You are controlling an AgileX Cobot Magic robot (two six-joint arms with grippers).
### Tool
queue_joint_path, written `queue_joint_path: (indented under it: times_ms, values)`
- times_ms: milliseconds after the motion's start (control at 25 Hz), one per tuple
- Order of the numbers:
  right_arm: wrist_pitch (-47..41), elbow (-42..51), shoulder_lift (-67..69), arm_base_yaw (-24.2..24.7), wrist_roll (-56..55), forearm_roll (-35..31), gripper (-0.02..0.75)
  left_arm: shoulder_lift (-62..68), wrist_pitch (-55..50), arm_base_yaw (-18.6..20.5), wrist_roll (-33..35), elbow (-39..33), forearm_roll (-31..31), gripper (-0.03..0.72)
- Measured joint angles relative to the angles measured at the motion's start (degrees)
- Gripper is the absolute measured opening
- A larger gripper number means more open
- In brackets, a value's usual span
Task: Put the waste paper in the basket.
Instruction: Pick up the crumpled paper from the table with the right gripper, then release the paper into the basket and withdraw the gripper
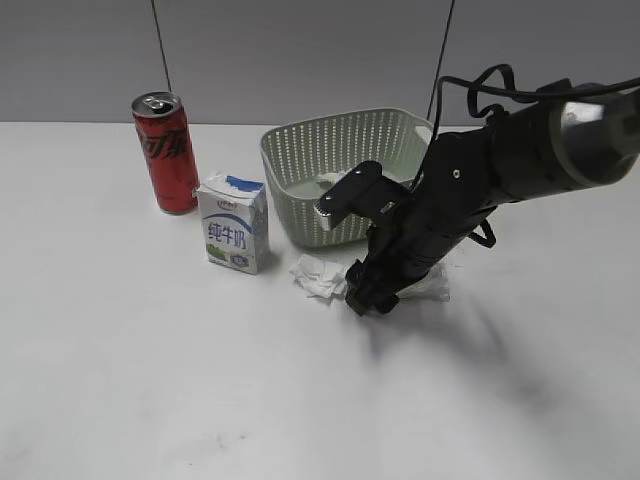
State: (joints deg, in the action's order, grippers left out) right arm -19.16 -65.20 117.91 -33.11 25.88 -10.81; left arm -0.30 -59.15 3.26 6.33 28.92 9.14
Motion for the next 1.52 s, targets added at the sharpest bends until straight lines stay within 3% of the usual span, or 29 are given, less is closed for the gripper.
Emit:
queue_joint_path:
  times_ms: [80, 160, 280, 560, 720, 1080, 1200, 1280, 1360, 1440, 1520]
  values:
    - [-0.14, 0.00, 0.00, -0.07, 0.13, -0.05, 0.340, 0.00, 0.00, 0.00, 0.00, 0.00, 0.00, 0.577]
    - [-0.77, 0.00, -0.25, -0.07, 0.31, 0.01, 0.160, 0.00, 0.00, 0.00, 0.00, 0.00, 0.00, 0.577]
    - [-3.60, 0.12, -1.46, -0.07, 0.25, 0.01, 0.031, 0.00, 0.00, 0.00, 0.00, 0.00, 0.00, 0.577]
    - [-9.52, 0.30, -11.09, -0.18, 0.15, -1.05, 0.015, 0.00, 0.00, 0.00, 0.00, 0.00, 0.00, 0.577]
    - [-7.05, -0.83, -17.71, -0.18, 0.15, -1.11, 0.015, 0.00, 0.00, 0.00, 0.00, 0.00, 0.00, 0.577]
    - [25.56, -6.95, -17.60, -0.18, -5.90, -1.50, 0.014, 0.00, 0.00, 0.00, 0.00, 0.00, 0.00, 0.577]
    - [31.87, -7.09, -13.16, -0.18, -6.56, -1.50, 0.014, 0.00, 0.00, 0.00, 0.00, 0.00, 0.00, 0.577]
    - [32.92, -7.09, -9.76, -0.18, -6.69, -1.50, 0.036, 0.00, 0.00, 0.00, 0.00, 0.00, 0.00, 0.577]
    - [32.97, -7.09, -6.86, -0.18, -7.00, -1.50, 0.112, 0.00, 0.00, 0.00, 0.00, 0.00, 0.00, 0.577]
    - [32.97, -7.09, -4.57, -0.18, -7.18, -1.50, 0.265, 0.00, 0.00, 0.00, 0.00, 0.00, 0.00, 0.577]
    - [32.49, -7.09, -3.18, -0.18, -7.75, -1.77, 0.488, 0.00, 0.00, 0.00, 0.00, 0.00, 0.00, 0.577]
